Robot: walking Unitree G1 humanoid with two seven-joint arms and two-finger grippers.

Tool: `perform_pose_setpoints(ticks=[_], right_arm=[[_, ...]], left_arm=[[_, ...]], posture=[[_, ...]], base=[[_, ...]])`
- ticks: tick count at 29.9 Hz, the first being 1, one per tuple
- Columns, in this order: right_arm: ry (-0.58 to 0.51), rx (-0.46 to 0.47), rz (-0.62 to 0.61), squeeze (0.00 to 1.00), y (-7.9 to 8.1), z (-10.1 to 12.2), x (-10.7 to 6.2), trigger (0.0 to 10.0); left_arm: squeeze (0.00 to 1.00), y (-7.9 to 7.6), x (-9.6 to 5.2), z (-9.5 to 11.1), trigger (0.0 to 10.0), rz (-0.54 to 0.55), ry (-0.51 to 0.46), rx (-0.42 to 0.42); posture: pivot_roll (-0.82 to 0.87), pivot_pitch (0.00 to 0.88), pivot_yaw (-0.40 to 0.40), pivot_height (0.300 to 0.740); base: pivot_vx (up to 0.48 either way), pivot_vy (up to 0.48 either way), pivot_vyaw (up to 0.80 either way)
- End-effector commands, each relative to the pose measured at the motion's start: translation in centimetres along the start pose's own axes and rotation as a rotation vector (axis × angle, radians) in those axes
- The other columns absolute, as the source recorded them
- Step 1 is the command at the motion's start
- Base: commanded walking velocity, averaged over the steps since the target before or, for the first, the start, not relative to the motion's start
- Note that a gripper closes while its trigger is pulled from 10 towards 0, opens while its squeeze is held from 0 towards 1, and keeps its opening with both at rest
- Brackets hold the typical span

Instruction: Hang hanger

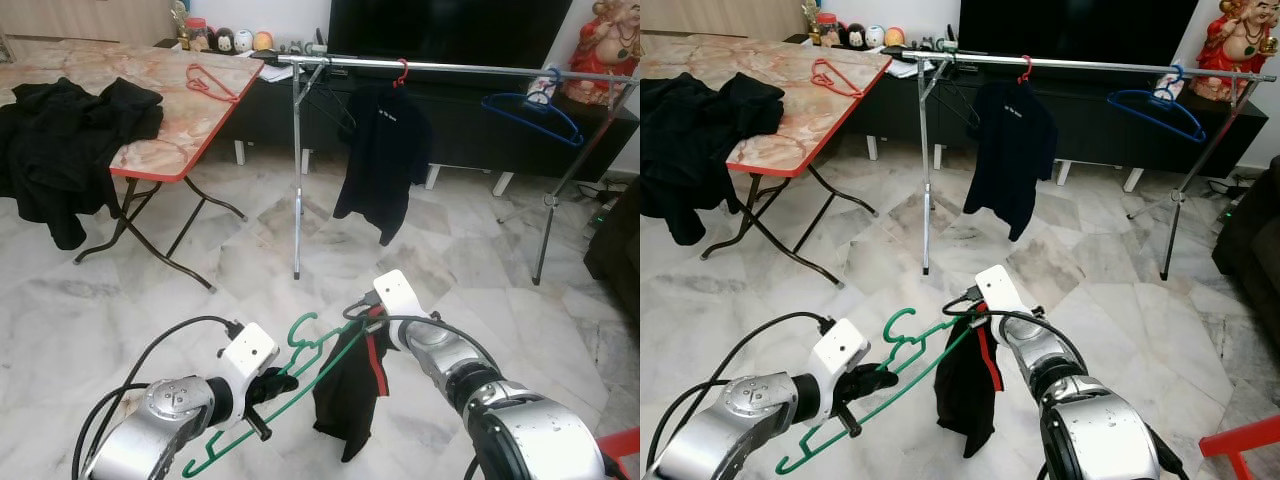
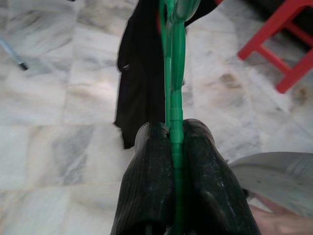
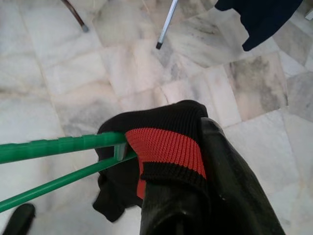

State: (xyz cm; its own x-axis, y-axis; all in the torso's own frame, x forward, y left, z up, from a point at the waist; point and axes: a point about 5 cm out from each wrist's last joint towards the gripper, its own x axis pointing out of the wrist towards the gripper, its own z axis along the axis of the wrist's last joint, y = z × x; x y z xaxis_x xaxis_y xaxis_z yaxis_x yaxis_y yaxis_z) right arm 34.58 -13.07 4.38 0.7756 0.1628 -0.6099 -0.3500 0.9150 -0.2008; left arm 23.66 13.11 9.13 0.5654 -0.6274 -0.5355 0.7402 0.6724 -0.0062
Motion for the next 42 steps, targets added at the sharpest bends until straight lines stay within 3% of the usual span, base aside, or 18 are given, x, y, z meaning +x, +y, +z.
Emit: perform_pose_setpoints(ticks=[1, 13, 20, 29, 32, 42], right_arm=[[-0.052, 0.029, -0.018, 0.00, -0.5, 1.7, -0.1, 10.0], [-0.050, 0.144, -0.011, 0.00, -0.5, 1.2, -0.1, 10.0], [-0.017, 0.159, 0.047, 0.00, 0.4, -0.2, 0.0, 10.0], [-0.038, 0.133, 0.114, 0.00, 1.2, 0.2, 0.0, 10.0], [-0.058, 0.086, 0.103, 0.00, 0.9, 0.5, 0.0, 10.0], [-0.103, 0.082, 0.048, 0.00, -0.3, 1.8, -0.1, 10.0]], left_arm=[[0.00, 0.4, 0.2, -0.1, 10.0, 0.034, 0.017, 0.018], [0.00, 1.7, 0.9, -0.6, 10.0, 0.134, -0.016, -0.037], [0.00, 0.8, 1.1, -0.3, 10.0, 0.041, -0.047, -0.047], [0.00, 0.3, 1.0, -0.2, 10.0, -0.025, -0.057, -0.046], [0.00, -0.1, 0.8, -0.5, 10.0, -0.063, -0.033, -0.038], [0.00, -0.5, 0.1, -0.9, 10.0, -0.118, -0.025, -0.057]], posture=[[0.11, 0.000, -0.104, 0.740], [0.10, 0.000, -0.104, 0.740], [0.10, 0.000, -0.106, 0.740], [0.10, 0.000, -0.105, 0.740], [0.10, 0.000, -0.105, 0.740], [0.11, 0.000, -0.105, 0.740]], base=[[0.000, 0.000, 0.00], [0.000, 0.000, 0.00], [0.000, 0.000, 0.00], [0.000, 0.000, 0.00], [0.000, 0.000, 0.00], [0.000, 0.000, 0.00]])
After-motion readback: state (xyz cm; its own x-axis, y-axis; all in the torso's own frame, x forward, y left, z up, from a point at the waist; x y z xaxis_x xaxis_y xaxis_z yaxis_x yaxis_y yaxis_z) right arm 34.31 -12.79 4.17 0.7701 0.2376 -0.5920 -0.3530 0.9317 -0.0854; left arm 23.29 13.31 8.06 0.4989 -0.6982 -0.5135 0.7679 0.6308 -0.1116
